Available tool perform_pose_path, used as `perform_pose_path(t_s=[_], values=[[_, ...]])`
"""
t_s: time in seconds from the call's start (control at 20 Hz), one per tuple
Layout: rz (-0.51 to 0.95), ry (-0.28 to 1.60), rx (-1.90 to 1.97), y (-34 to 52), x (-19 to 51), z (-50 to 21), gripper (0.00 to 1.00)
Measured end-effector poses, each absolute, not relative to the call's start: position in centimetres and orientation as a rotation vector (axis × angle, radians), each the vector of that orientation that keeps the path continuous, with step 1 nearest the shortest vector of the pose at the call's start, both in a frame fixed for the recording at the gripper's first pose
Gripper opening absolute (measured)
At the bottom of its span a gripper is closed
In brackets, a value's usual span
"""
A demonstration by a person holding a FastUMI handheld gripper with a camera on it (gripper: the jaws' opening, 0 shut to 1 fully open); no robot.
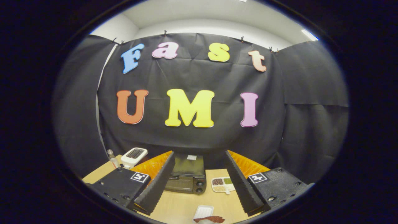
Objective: Open the toaster oven, put the food inside, and close the toaster oven door.
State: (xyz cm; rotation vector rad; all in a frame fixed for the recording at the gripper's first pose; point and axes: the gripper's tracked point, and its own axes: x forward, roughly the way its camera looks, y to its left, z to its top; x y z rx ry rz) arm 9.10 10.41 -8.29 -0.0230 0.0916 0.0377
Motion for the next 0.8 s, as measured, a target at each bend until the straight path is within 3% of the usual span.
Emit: perform_pose_path(t_s=[0.4,0.8], values=[[0.083,0.195,0.019,19.1,16.9,-18.5,1.00],[0.016,0.325,-0.022,22.4,23.8,-27.1,1.00]])
